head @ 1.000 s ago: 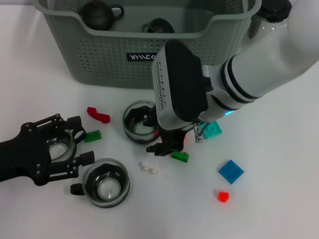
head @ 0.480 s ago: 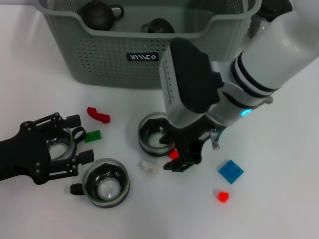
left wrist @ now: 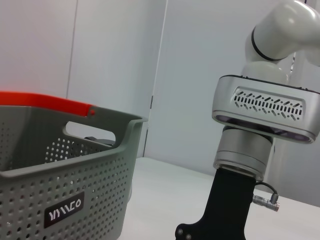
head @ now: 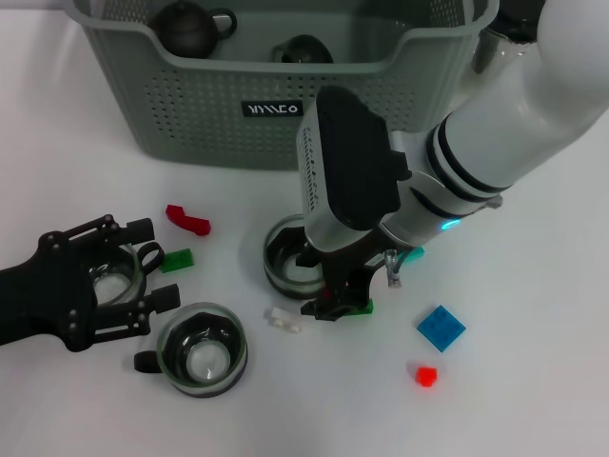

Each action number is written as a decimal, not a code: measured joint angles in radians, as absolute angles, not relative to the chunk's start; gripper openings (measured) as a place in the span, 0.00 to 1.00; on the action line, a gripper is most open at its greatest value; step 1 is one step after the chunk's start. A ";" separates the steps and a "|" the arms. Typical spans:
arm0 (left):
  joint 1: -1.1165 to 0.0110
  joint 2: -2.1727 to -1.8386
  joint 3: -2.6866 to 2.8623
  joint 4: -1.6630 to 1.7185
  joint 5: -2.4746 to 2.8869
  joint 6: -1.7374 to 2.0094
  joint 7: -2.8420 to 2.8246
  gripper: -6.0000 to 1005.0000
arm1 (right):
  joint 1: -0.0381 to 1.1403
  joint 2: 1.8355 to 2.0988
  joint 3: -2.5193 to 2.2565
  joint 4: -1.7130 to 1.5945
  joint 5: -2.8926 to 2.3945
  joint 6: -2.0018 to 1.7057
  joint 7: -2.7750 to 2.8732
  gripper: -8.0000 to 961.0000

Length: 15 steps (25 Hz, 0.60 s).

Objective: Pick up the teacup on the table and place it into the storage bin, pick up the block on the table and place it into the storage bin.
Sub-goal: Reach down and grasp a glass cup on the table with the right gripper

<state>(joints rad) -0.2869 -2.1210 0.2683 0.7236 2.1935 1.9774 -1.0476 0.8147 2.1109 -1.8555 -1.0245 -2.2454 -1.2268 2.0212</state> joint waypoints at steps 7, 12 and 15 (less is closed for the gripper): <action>-0.287 -2.121 0.268 0.722 2.194 1.972 -1.048 0.84 | 0.803 2.111 -1.857 -1.004 -2.234 -1.201 2.019 0.47; -0.287 -2.121 0.268 0.722 2.194 1.972 -1.048 0.84 | 0.810 2.110 -1.857 -0.995 -2.233 -1.200 2.021 0.44; -0.286 -2.122 0.268 0.722 2.194 1.972 -1.048 0.84 | 0.811 2.109 -1.853 -0.999 -2.233 -1.205 2.026 0.34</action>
<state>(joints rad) -0.2863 -2.1215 0.2684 0.7224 2.1936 1.9722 -1.0476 0.8113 2.1093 -1.8533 -0.9993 -2.2334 -1.2048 2.0257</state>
